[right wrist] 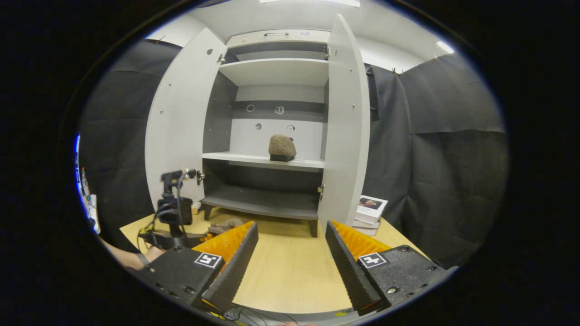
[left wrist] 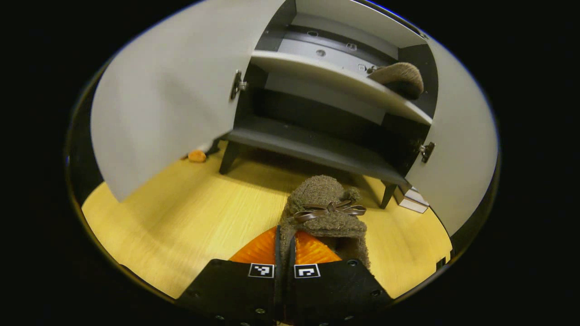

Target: Grab one shoe with the right hand and put it into the shoe cabinet, grab the other shoe with the left hand and put it into the shoe cabinet; then close the right door with the right hand and the left door with the left hand.

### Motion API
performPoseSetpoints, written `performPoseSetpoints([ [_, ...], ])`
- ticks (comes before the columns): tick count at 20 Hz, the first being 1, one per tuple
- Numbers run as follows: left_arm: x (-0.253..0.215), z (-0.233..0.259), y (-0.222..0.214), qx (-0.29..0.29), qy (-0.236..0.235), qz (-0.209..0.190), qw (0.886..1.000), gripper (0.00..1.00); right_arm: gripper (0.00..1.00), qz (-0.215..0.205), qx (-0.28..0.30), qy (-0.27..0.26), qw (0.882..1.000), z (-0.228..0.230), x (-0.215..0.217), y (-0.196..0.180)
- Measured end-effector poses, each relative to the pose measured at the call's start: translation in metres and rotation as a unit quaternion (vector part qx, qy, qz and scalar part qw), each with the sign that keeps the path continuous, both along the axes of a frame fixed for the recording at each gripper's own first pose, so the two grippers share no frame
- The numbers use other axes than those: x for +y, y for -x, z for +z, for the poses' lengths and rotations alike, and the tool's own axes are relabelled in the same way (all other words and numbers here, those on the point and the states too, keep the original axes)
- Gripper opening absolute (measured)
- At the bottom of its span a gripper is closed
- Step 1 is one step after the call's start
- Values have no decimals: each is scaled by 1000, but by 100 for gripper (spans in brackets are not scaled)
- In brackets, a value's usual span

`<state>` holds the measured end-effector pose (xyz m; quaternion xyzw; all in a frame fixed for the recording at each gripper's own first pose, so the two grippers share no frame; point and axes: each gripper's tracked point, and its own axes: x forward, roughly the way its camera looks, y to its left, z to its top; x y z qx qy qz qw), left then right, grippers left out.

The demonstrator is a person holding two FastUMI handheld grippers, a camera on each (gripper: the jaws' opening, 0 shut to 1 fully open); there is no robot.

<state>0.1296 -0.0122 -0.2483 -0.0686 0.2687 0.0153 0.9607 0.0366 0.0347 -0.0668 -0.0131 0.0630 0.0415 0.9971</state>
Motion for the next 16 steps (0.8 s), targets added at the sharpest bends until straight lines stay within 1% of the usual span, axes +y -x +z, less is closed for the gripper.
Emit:
performPoseSetpoints([
  [2, -5, 61, -6, -41, 4, 3, 999, 2, 95, 9, -6, 0, 1000, 3, 6, -4],
  [5, -17, 145, -34, -104, 22, -6, 994, 2, 95, 23, -19, -5, 1000, 10, 16, -7],
  [8, -26, 214, -75, -151, 22, -11, 988, 2, 95, 34, -27, -10, 999, 14, 25, -5],
  [9, -26, 232, -91, -157, 20, -8, 987, 0, 95, 35, -29, -11, 999, 17, 27, -5],
  [10, -27, 247, -107, -159, 24, -4, 987, 2, 95, 35, -32, -11, 999, 18, 27, -4],
  [12, -32, 269, -143, -156, 30, -1, 987, 2, 95, 36, -29, -13, 999, 17, 29, -1],
  [13, -33, 266, -159, -153, 25, 1, 988, 2, 95, 35, -29, -12, 999, 16, 29, 0],
  [14, -32, 274, -182, -142, 14, 4, 990, 1, 95, 32, -29, -10, 999, 17, 28, 1],
  [16, -30, 264, -217, -109, 1, 8, 994, 2, 95, 26, -33, -8, 999, 20, 25, 3],
])
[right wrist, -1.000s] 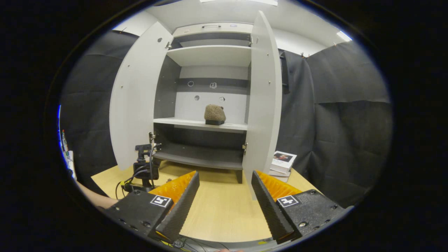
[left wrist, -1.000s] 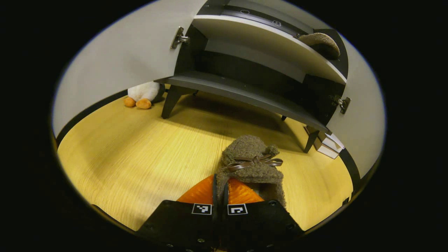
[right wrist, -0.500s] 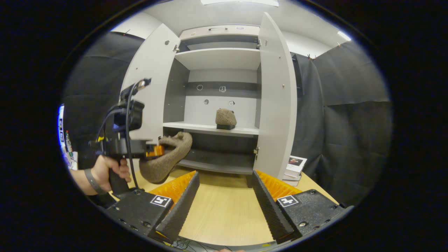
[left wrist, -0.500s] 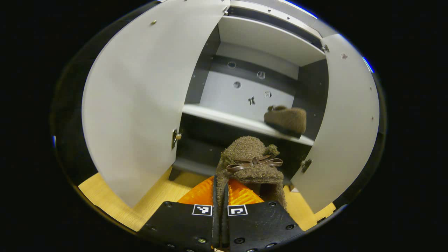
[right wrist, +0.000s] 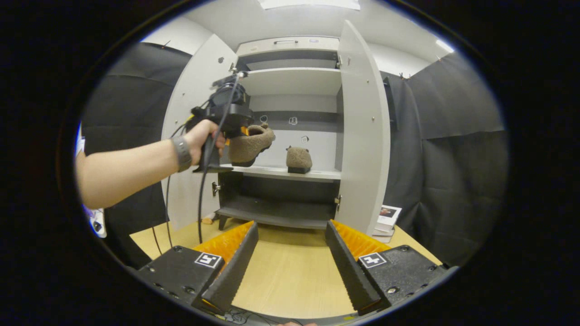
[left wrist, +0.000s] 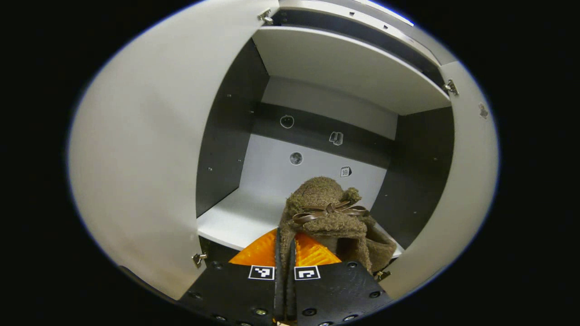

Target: Grab one shoe with the right hand and put it into the shoe cabinet, grab the other shoe with the left hand and put it into the shoe cabinet; then close the right door with the right hand and the left door with the left hand.

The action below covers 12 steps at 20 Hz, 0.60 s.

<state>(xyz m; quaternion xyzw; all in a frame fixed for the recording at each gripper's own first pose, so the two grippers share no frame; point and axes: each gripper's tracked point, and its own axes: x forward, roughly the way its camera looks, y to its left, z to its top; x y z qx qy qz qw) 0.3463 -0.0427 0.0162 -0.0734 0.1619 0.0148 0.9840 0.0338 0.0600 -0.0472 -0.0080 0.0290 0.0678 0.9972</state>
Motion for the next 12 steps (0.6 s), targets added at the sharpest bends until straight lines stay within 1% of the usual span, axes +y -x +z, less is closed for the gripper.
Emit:
performPoseSetpoints([
  [5, -2, -39, -57, 86, 15, 14, 996, 2, 95, -15, 0, 0, 1000, -1, -9, -2],
  [8, -4, -62, -73, 130, 9, 17, 991, 2, 95, -25, 4, -1, 1000, -4, -17, -3],
  [10, -7, -75, -75, 163, 15, 22, 986, 2, 95, -30, 7, -1, 1000, -5, -20, -4],
  [11, -7, -71, -81, 157, 20, 23, 987, 2, 95, -32, 9, -2, 999, -7, -22, -5],
  [12, -8, -75, -85, 164, 24, 24, 986, 2, 95, -34, 11, -3, 999, -8, -24, -6],
])
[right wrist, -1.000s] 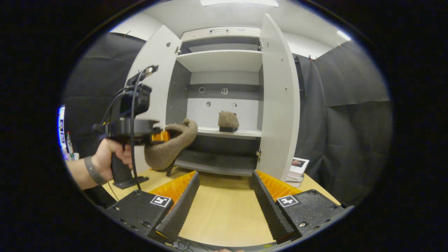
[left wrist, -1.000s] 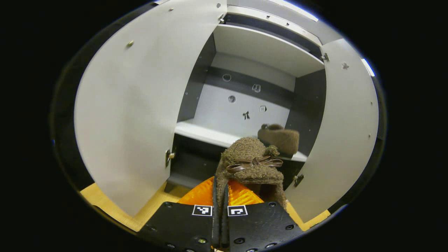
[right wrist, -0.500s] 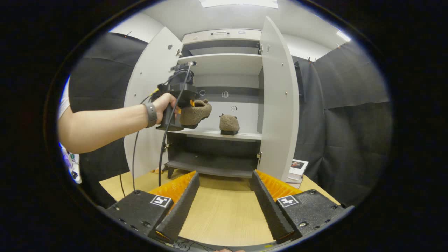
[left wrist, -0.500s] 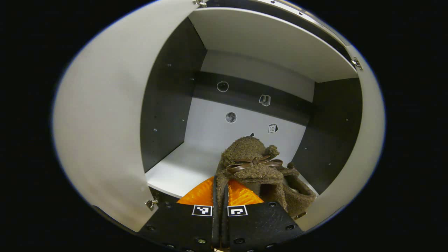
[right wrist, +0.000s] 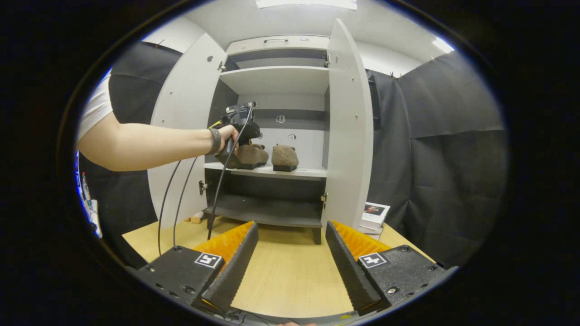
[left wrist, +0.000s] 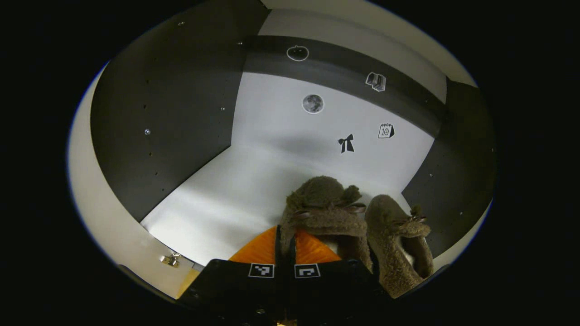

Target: Grab one shoe with the right hand and put it into the shoe cabinet, grab the other shoe with the left hand and put it into the shoe cabinet; then close the right door with the right hand and the left door with the left hand.

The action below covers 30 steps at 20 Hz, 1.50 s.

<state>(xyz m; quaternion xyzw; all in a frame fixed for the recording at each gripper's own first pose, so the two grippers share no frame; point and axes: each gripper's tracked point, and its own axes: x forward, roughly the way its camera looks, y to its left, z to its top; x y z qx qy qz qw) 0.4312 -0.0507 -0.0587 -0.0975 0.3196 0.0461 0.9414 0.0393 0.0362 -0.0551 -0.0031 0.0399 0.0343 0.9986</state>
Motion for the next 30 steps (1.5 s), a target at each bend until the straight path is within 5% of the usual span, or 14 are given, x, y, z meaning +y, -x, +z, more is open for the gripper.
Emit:
performPoseSetpoints([
  [6, -2, -2, -2, 31, -2, -14, 999, 6, 95, 4, 5, -8, 1000, -2, -3, -4],
  [11, 0, 8, 5, 29, 0, -20, 999, 37, 95, 10, 1, -5, 1000, 1, -1, -3],
  [15, -2, 29, 19, 10, 7, -35, 999, 42, 95, 17, 5, -6, 1000, -1, 3, -2],
  [16, -4, 41, 27, -3, 9, -41, 999, 58, 95, 18, 1, -6, 1000, -1, 3, -1],
  [19, -8, 79, 55, -59, 1, -60, 996, 59, 95, 24, 0, -17, 1000, -3, 4, -4],
  [20, -13, 92, 68, -82, 9, -69, 994, 75, 95, 28, 3, -22, 999, -3, 5, -4],
  [21, -17, 105, 81, -105, 20, -77, 991, 61, 95, 32, 5, -26, 999, -4, 5, -4],
  [22, -21, 117, 95, -129, 30, -86, 988, 61, 96, 32, 4, -25, 999, -2, 4, -5],
  [23, -24, 128, 111, -152, 39, -96, 983, 80, 95, 31, 2, -23, 999, -1, 1, -6],
  [24, -23, 134, 125, -172, 40, -101, 979, 61, 95, 29, 0, -22, 999, 0, -2, -8],
  [25, -19, 140, 139, -188, 37, -101, 976, 81, 95, 29, -1, -22, 999, 3, -3, -8],
  [30, -12, 156, 213, -245, 17, -126, 961, 81, 95, 23, -7, -21, 999, 10, -11, -8],
])
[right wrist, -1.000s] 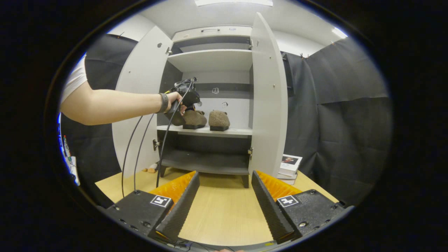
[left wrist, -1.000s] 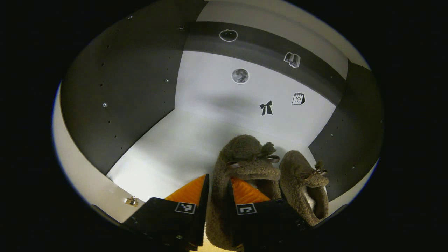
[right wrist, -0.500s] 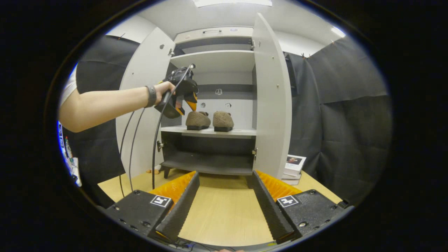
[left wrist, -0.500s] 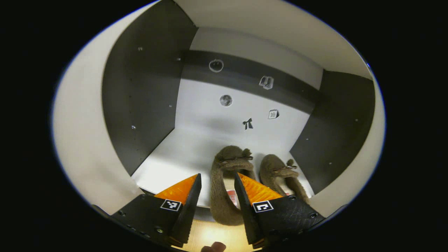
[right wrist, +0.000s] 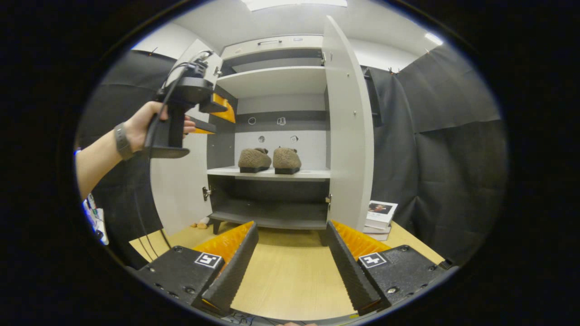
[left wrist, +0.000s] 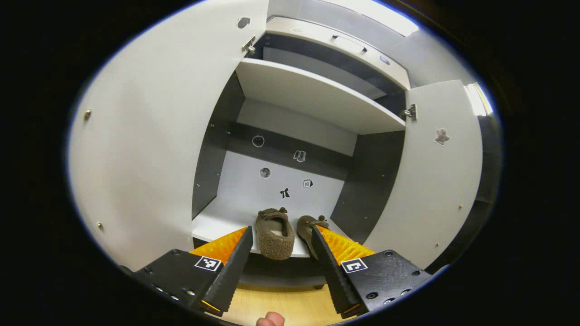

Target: Grab one shoe with the right hand and put it into the shoe cabinet, grab the other shoe with the left hand and put it into the shoe cabinet; then close the right door with the right hand and the left door with the left hand.

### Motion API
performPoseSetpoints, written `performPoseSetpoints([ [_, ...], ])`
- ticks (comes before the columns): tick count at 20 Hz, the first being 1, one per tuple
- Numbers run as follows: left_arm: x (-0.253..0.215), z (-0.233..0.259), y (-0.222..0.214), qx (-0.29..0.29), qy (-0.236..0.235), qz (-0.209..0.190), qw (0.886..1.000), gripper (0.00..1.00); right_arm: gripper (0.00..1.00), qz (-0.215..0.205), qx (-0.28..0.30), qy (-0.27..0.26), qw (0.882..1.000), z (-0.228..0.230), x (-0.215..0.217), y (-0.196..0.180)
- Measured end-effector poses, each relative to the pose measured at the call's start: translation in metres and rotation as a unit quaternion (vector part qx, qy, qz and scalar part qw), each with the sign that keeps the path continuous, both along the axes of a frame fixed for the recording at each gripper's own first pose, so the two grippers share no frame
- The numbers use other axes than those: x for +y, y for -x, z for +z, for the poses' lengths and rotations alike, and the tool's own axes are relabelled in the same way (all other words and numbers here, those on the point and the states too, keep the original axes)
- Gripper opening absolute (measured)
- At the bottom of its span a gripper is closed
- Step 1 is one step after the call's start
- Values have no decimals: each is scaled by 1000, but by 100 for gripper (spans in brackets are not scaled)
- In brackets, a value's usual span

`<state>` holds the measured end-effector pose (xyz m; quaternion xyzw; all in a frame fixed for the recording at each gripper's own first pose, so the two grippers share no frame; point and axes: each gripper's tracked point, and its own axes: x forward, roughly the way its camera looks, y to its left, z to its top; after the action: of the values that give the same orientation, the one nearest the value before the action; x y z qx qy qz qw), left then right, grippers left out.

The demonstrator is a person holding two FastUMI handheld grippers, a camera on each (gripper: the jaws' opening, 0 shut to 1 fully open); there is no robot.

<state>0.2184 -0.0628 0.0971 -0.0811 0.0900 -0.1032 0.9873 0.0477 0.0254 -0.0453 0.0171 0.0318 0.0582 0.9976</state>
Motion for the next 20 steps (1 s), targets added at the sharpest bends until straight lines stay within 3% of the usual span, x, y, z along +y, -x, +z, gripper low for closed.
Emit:
performPoseSetpoints([
  [3, 3, 4, 37, -29, -23, -2, 999, 81, 95, -2, -2, 0, 1000, 2, 1, 1],
  [4, 4, 6, 47, -41, -27, 0, 999, 96, 95, -1, -2, 0, 1000, 2, 2, 2],
  [5, 6, 7, 59, -54, -34, 4, 998, 99, 95, -1, -1, -1, 1000, 1, 2, 4],
  [6, 11, 5, 70, -62, -44, 14, 997, 87, 95, 1, 0, -2, 1000, 0, 2, 5],
  [7, 14, 1, 80, -68, -50, 20, 996, 92, 95, 1, 1, -5, 1000, 0, 3, 6],
  [13, 25, -44, 143, -90, -60, 51, 993, 92, 95, -2, 0, -22, 1000, 2, 2, 11],
  [20, 47, -108, 190, -56, -78, 95, 991, 94, 95, 2, 7, -18, 1000, -7, 2, 24],
])
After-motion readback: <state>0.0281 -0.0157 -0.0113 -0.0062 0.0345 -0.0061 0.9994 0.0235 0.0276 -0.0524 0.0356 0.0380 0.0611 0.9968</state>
